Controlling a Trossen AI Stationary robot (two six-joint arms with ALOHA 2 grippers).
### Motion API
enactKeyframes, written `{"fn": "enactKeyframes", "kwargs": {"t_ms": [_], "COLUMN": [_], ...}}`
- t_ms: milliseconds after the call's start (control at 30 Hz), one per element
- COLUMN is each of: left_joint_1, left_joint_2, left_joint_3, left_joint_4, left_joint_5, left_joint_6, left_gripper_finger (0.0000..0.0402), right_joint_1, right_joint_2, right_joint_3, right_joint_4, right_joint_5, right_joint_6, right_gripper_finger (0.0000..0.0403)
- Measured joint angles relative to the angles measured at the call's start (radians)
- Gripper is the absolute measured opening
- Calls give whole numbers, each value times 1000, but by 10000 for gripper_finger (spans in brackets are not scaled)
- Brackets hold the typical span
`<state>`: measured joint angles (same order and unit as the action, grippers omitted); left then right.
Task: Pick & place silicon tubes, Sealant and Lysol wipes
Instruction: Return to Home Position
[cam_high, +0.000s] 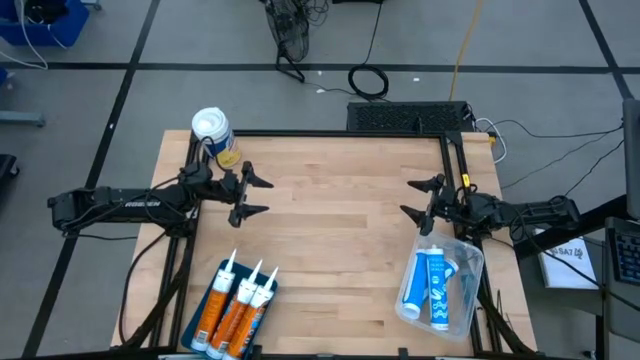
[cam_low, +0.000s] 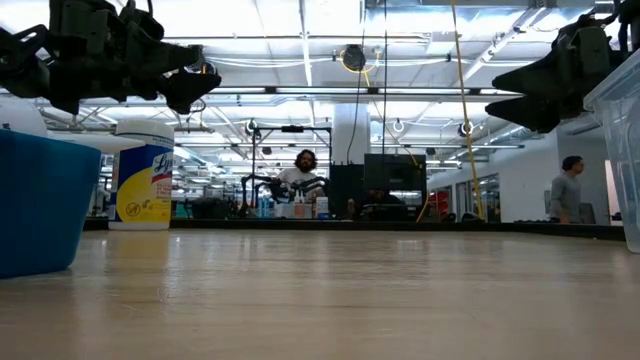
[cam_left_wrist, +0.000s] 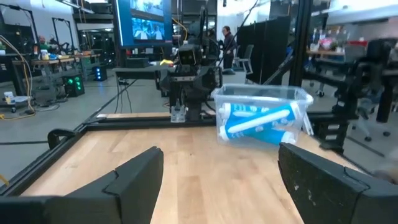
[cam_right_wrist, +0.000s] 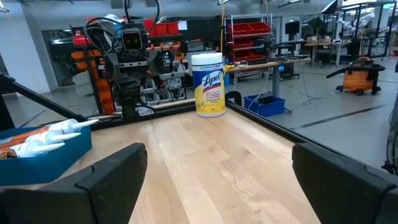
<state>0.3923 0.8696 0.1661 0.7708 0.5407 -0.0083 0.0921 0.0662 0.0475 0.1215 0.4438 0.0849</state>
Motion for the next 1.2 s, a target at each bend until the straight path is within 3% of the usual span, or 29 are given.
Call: {"fn": "enactKeyframes", "kwargs": {"t_ms": [300, 400, 500, 600, 700, 867, 967, 1200], "left_joint_1": [12, 33, 54, 87, 123, 124, 94, 4], "left_joint_2": [-18, -89, -205, -367, -570, -867, -860, -866], "left_joint_3": [0, 0, 0, 0, 0, -1, -5, -93], "left_joint_4": [45, 48, 22, -119, -351, -780, -804, -617], "left_joint_5": [11, 96, 113, 112, 20, -265, -285, -360], "left_joint_6": [-275, -279, -308, -299, -257, -186, -175, -79], "left_gripper_finger": [310, 310, 310, 310, 310, 310, 310, 310], "right_joint_1": [0, 0, 0, 0, 0, 0, 0, 0], "right_joint_2": [0, 0, 0, 0, 0, 0, 1, 10], "right_joint_3": [0, 0, 0, -1, -1, -1, -1, -1], "right_joint_4": [1, 2, 2, 2, 1, 2, 2, -5], "right_joint_5": [0, 0, 0, 0, 0, 0, -3, 0], "right_joint_6": [0, 0, 0, 0, 0, 0, 0, 0], "right_gripper_finger": [375, 375, 375, 375, 375, 375, 375, 375]}}
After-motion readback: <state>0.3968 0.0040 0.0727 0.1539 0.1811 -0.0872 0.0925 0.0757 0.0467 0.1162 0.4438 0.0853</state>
